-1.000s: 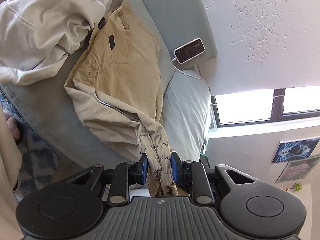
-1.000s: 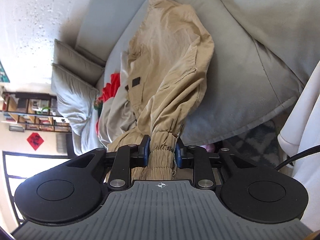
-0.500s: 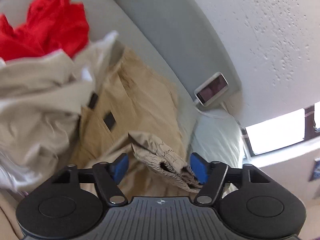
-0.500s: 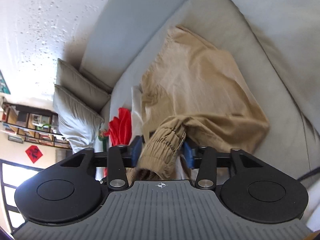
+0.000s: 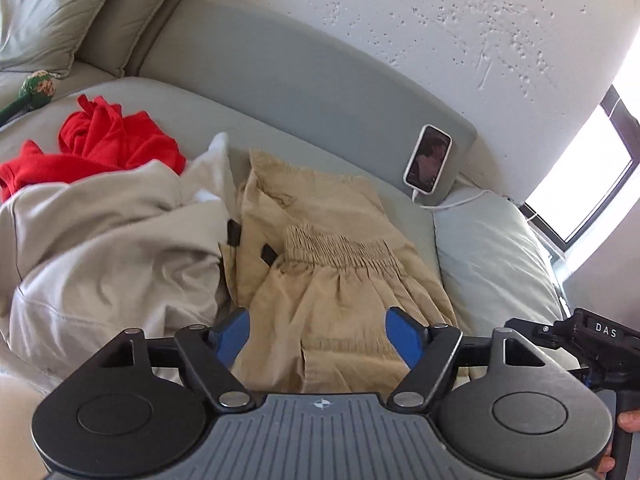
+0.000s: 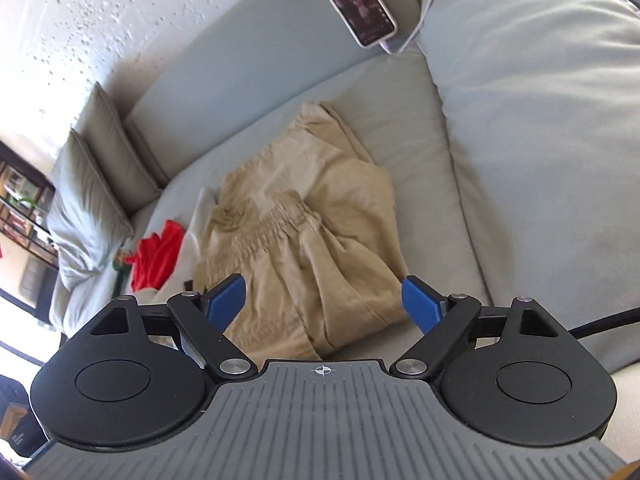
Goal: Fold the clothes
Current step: 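Lay the cuffs on the trousers and open both grippers, then move both open grippers back over the folded khaki trousers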
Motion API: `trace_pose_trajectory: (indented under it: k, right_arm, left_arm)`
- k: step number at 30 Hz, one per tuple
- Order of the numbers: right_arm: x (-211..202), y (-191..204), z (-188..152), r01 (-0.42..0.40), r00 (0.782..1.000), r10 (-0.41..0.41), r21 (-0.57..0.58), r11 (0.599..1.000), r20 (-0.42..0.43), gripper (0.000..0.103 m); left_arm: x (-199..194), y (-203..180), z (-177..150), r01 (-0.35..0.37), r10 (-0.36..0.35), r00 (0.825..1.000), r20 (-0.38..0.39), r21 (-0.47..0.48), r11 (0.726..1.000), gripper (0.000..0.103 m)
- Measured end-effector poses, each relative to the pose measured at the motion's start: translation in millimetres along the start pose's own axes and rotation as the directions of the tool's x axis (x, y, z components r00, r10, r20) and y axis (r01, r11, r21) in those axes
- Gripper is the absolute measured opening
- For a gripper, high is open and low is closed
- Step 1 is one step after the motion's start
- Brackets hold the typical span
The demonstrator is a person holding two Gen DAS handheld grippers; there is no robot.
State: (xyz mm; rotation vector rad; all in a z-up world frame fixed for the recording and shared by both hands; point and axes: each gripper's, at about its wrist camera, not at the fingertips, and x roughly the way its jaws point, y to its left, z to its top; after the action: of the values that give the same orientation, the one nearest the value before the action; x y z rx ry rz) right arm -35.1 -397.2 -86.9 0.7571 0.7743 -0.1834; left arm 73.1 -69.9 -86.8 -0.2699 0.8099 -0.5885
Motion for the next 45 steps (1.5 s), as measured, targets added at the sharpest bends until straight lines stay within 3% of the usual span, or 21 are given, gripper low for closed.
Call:
trace_pose_trajectory:
  k: [3,5,8,10,13,15,17,19,21,26,30,36,40,43,45]
  right_arm:
    - [-4.0,-1.2,-9.7,0.006,1.000,-0.006,-0.008,1.000,0.012,0.086]
    - [-7.1,4.0,-11.1,0.009,1.000,-0.008,-0.040,0.999,0.027,0.085]
    - [-12.3,19.6,-9.7,0.038,0.999,-0.034,-0.108,0.993,0.041,0.085]
    - [-27.6,31.1,-6.6,0.030,0.997,-0.020,-0.136,0.990,0.076,0.085]
    - [-60.1,45.3,0.1,0.000,0.989,0.022,-0.153,0.988,0.145,0.085]
    - [-77.7,52.8,3.8,-0.016,0.982,0.050,-0.179,0.984,0.185,0.086]
    - [-82.6,57.5,5.2,-0.007,0.978,0.053,-0.217,0.976,0.204,0.088]
    - [-72.2,56.5,4.0,0.025,0.982,0.021,-0.235,0.972,0.190,0.088]
    - [-53.8,50.1,0.8,0.050,0.988,-0.017,-0.215,0.975,0.152,0.088]
    - [-9.3,34.0,-6.3,0.065,0.994,-0.044,-0.225,0.972,0.098,0.082]
    - [16.7,33.6,-2.0,0.111,0.990,-0.081,-0.295,0.949,0.112,0.080]
    - [43.6,40.8,19.0,0.061,0.993,-0.023,-0.337,0.939,0.115,0.081]
    - [73.8,50.5,36.3,-0.005,0.999,0.025,-0.378,0.926,0.047,0.076]
    - [100.3,55.1,45.8,-0.028,1.000,0.028,-0.399,0.916,-0.006,0.069]
    - [119.5,58.9,51.0,-0.018,0.999,0.003,-0.422,0.906,-0.036,0.068]
  left_arm:
    - [0.0,-7.7,-3.5,-0.031,0.031,0.999,-0.045,0.000,1.000,0.067]
    - [-2.1,-19.8,-0.6,-0.078,0.082,0.996,-0.048,0.071,0.994,0.067]
    - [-10.4,-35.0,11.8,-0.084,0.098,0.990,-0.103,0.130,0.988,0.067]
    - [-24.0,-37.6,20.8,0.024,-0.012,0.992,-0.125,0.097,0.995,0.071]
    - [-42.5,-42.0,30.1,0.101,-0.087,0.988,-0.129,0.104,0.989,0.078]
    - [-46.0,-45.6,28.5,0.070,-0.059,0.995,-0.080,0.144,0.987,0.083]
    - [-36.6,-49.0,21.6,-0.020,0.025,0.999,-0.028,0.195,0.981,0.084]
    - [-21.2,-52.3,10.7,-0.128,0.128,0.992,0.019,0.249,0.960,0.083]
    - [-6.6,-51.7,0.9,-0.172,0.171,0.985,0.027,0.268,0.948,0.082]
    - [13.0,-45.6,-3.5,-0.156,0.150,0.988,0.041,0.268,0.951,0.079]
    - [27.3,-38.6,9.4,-0.174,0.160,0.984,0.072,0.275,0.946,0.069]
    - [52.4,-24.4,33.3,-0.148,0.123,0.987,0.107,0.269,0.952,0.059]
    - [78.9,-28.7,44.7,-0.085,0.071,0.996,0.055,0.310,0.947,0.057]
    - [108.0,-38.3,50.2,-0.116,0.128,0.992,-0.004,0.400,0.909,0.057]
    - [125.0,-36.4,53.0,-0.112,0.143,0.988,-0.053,0.388,0.915,0.054]
